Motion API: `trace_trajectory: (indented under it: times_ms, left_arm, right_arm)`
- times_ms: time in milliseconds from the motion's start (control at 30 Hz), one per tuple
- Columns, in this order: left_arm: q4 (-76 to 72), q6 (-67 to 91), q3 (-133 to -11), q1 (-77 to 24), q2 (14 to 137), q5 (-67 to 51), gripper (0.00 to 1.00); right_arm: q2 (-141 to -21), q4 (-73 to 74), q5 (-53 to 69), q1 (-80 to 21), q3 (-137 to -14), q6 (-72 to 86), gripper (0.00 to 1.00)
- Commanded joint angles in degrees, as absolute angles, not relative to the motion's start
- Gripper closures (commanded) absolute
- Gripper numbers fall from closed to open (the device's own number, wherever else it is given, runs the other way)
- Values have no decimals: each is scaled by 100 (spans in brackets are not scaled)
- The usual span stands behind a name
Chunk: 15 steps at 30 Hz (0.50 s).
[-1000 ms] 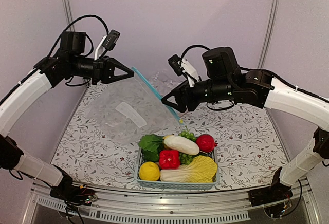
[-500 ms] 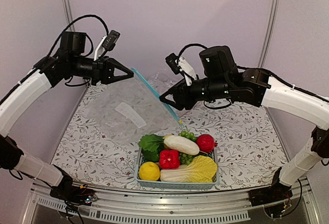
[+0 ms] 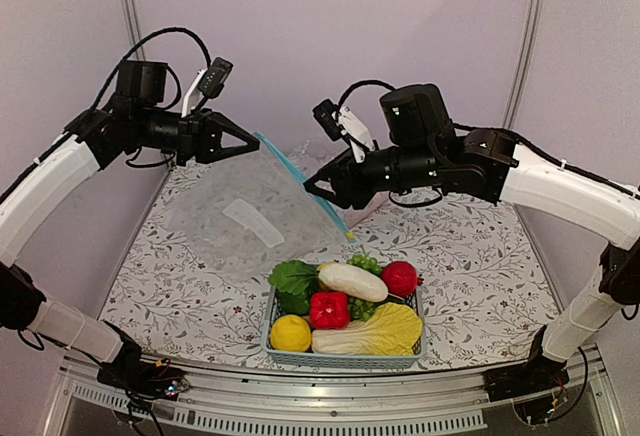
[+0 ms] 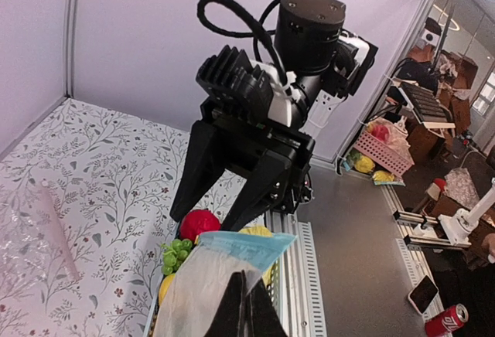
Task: Place the food in the zip-top bag and seal the zipper
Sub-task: Pass from the left arm to the right
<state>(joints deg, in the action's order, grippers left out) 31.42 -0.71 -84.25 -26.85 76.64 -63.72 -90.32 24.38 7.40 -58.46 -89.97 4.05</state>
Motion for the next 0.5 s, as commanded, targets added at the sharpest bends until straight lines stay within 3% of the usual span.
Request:
trace_trajectory:
  times_ms: [0, 133, 400, 467]
  left_arm:
    - [3256, -152, -8561, -2764, 7719, -6451, 100]
    - [3267, -166, -8561, -2760, 7718, -6453, 100]
    - [3281, -161, -8590, -2761, 7785, -6451, 100]
    - [3306, -164, -8625, -2760, 7831, -6451, 100]
  right_arm:
    - [-9181, 2459, 811, -5865, -9196, 319, 62]
    - [-9210, 2460, 888, -5867, -9243, 275, 71]
    - [-9245, 2457, 1294, -5863, -9248, 190, 98]
    - [-9254, 2450, 1383, -5864, -9246, 177, 100]
